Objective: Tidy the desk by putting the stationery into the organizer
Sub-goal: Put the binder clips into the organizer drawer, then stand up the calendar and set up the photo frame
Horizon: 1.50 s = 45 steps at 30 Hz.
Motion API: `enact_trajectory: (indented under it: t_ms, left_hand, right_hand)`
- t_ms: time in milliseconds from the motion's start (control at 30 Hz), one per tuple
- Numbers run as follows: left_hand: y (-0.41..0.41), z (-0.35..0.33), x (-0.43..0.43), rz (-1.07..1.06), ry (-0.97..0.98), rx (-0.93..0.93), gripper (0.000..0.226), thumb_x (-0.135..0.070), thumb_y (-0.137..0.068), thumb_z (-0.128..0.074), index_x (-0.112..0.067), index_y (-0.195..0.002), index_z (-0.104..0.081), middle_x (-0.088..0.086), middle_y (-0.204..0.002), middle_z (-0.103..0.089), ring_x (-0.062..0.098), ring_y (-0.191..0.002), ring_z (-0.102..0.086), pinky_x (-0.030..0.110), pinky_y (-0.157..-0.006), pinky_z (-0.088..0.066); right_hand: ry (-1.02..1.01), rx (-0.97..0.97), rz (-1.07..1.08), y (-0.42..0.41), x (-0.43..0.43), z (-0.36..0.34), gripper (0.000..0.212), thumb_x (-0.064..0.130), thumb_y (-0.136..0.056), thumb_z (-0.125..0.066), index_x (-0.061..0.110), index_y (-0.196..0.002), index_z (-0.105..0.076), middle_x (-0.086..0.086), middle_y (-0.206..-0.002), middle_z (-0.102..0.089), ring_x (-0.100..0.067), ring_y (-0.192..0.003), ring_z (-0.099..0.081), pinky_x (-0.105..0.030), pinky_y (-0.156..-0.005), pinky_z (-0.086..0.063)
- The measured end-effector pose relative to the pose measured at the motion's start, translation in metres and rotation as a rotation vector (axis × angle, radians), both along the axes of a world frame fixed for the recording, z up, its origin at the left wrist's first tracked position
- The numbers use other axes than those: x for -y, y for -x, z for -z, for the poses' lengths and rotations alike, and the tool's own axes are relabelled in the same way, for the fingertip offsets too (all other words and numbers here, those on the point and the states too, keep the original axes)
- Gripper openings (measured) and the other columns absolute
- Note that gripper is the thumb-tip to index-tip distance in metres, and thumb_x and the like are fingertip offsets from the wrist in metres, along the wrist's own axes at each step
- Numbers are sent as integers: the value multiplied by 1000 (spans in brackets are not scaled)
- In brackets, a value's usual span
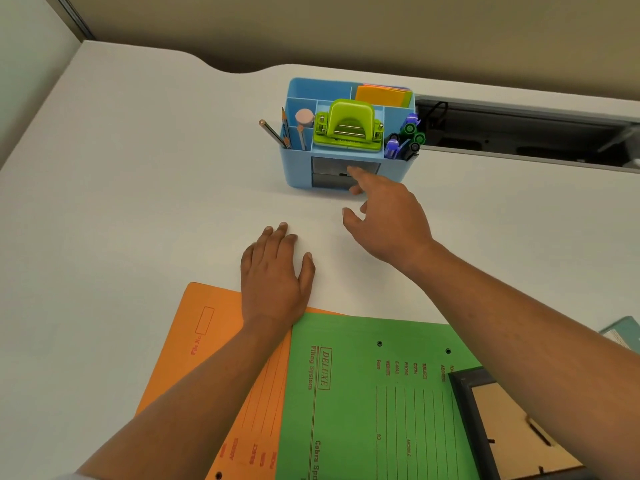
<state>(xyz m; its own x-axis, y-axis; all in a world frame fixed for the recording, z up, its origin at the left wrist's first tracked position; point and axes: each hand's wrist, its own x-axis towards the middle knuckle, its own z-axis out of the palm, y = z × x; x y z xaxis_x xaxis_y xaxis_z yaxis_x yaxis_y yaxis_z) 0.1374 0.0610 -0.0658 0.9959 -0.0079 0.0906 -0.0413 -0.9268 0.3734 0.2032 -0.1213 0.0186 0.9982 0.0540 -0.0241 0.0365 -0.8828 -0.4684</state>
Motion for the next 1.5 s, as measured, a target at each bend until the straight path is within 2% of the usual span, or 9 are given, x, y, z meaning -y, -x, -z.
enact_trajectory:
  t_ms: [367, 567, 700, 900, 1033, 1167, 1333, 1400, 1500]
  left_hand:
    - [15, -13, -6, 62, 98, -94, 59, -55, -95, -31, -18, -138, -49, -1, -153, -39, 18, -146, -25, 38, -118, -19]
    - [80, -28, 10, 256, 185, 8, 48, -49, -97, -40, -19, -131, -54, -3, -148, -45, 15, -145, -27, 39, -116, -24]
    - [115, -30, 25, 393, 238, 66, 40, -40, -94, -52, -16, -125, -59, -3, -140, -54, 15, -140, -38, 39, -111, -33]
    - [140, -23, 50, 498, 234, 33, 43, -41, -91, -53, -17, -125, -58, -1, -135, -56, 19, -133, -46, 44, -107, -40]
    - [150, -23, 67, 550, 199, -6, 45, -43, -90, -53, -17, -127, -57, 0, -138, -54, 20, -134, -44, 42, -110, -37]
    - [159, -21, 84, 594, 175, -13, 48, -46, -88, -50, -18, -126, -56, 1, -136, -57, 21, -131, -47, 38, -111, -30]
    - [173, -21, 103, 553, 102, -39, 57, -55, -81, -48, -20, -126, -58, -1, -129, -61, 20, -125, -52, 37, -109, -30]
    - [181, -22, 112, 543, 81, -88, 67, -62, -77, -50, -22, -130, -54, -2, -134, -58, 20, -130, -49, 41, -111, -34]
    - [188, -26, 125, 535, 32, -178, 86, -73, -68, -51, -25, -139, -45, -4, -146, -47, 19, -139, -38, 44, -115, -26]
  right_hand:
    - [-19, -35, 48, 82, 42, -6, 30, 34, -88, -62, 30, -118, -61, 15, -118, -61, -3, -88, -58, -28, -78, -48]
    - [-37, -45, 142, 161, 75, 0, 25, 31, -87, -64, 28, -112, -63, 12, -126, -56, -9, -117, -50, -33, -94, -49]
    - [-23, -69, 234, 207, 92, -2, 25, 27, -87, -66, 28, -112, -64, 12, -129, -55, -6, -121, -45, -22, -100, -31]
    - [-3, -46, 435, 249, 117, -3, 19, 22, -87, -67, 18, -106, -68, 4, -121, -60, -13, -118, -51, -21, -100, -31]
    - [-20, -11, 544, 273, 130, -8, 20, 22, -86, -66, 23, -107, -66, 4, -123, -60, -15, -118, -52, -24, -102, -33]
    - [-7, 3, 622, 292, 148, -10, 29, 24, -87, -68, 21, -115, -63, -1, -133, -56, -22, -126, -48, -41, -108, -37]
    - [4, -32, 663, 301, 185, 0, 39, 29, -86, -68, 19, -123, -59, -3, -131, -56, -21, -121, -48, -30, -101, -34]
    - [-37, -46, 676, 301, 198, 3, 40, 28, -85, -68, 20, -123, -59, 0, -125, -57, -17, -114, -50, -27, -94, -35]
    - [-82, -102, 669, 300, 212, 9, 45, 28, -85, -68, 19, -128, -57, 0, -124, -57, -16, -111, -51, -28, -92, -38]
